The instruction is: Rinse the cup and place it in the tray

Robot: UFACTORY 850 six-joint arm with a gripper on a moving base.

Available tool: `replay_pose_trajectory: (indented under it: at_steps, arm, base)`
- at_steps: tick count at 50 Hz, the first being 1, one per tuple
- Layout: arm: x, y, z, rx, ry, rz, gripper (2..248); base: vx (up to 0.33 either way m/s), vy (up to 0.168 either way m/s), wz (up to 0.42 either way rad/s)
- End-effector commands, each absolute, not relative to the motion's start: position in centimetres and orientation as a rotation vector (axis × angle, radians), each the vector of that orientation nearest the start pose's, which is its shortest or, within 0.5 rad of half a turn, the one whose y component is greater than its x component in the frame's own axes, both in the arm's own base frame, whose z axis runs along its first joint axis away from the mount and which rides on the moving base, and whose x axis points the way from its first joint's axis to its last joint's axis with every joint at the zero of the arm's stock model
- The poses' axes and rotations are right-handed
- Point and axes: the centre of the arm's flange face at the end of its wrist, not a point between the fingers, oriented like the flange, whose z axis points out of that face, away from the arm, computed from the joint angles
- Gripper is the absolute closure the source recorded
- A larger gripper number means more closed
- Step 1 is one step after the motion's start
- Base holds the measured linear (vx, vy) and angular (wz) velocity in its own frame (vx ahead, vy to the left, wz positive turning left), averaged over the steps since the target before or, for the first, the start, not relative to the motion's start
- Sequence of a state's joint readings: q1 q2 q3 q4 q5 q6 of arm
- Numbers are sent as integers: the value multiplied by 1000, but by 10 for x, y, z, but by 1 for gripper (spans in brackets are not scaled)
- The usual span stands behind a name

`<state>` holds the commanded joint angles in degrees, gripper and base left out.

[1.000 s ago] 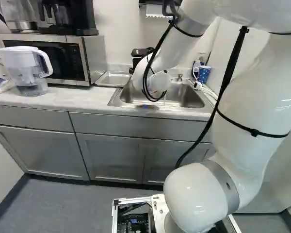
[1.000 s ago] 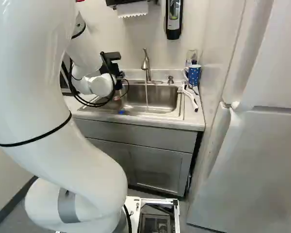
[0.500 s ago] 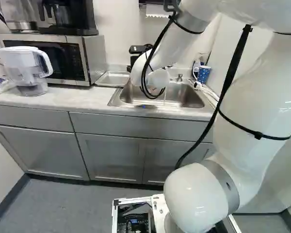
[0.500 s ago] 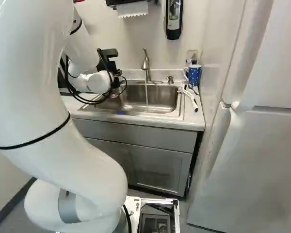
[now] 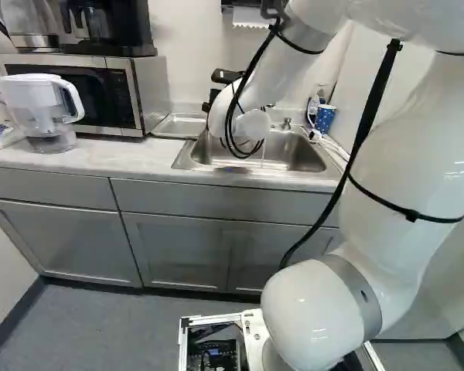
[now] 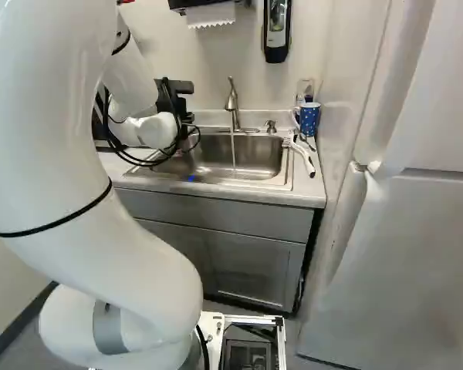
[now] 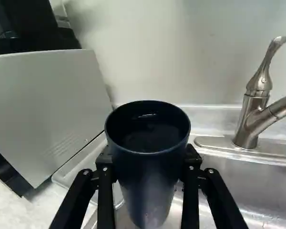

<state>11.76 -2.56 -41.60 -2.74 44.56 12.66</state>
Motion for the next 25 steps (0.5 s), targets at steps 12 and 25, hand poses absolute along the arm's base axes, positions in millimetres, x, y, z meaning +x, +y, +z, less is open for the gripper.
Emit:
replay_pose_trajectory:
  at_steps: [12, 25]
  arm:
    - [481, 103, 507, -2102, 81, -1808, 125]
    - [481, 103, 507, -2044, 220, -1728, 125]
  base:
    - [0, 0, 0]
    - [0, 0, 0]
